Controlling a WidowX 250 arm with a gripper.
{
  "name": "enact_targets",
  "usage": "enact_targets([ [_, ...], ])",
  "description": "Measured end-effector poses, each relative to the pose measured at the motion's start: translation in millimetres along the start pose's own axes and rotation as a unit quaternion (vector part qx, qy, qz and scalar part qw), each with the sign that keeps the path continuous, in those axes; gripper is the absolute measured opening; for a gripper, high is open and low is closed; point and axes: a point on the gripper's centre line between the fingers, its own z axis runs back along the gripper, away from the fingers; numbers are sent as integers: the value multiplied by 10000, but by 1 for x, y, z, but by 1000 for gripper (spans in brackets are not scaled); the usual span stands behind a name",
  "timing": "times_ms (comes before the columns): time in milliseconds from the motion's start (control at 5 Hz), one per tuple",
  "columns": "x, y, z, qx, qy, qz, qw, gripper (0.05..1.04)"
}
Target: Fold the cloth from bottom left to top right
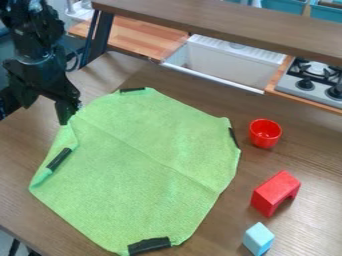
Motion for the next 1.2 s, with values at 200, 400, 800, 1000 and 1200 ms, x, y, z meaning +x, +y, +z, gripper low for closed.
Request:
enact_targets([
  [200,-4,-3,-5,-66,110,-19,9999,1000],
  [400,12,-10,22,-258,-498,-607,9966,1000],
  [800,5,-16,-12,-289,-31,197,9994,1000],
  [1000,-1,-16,-24,-231,217,501,9982,1000],
  [1200,-9,-17,-39,-113,346,523,9980,1000],
])
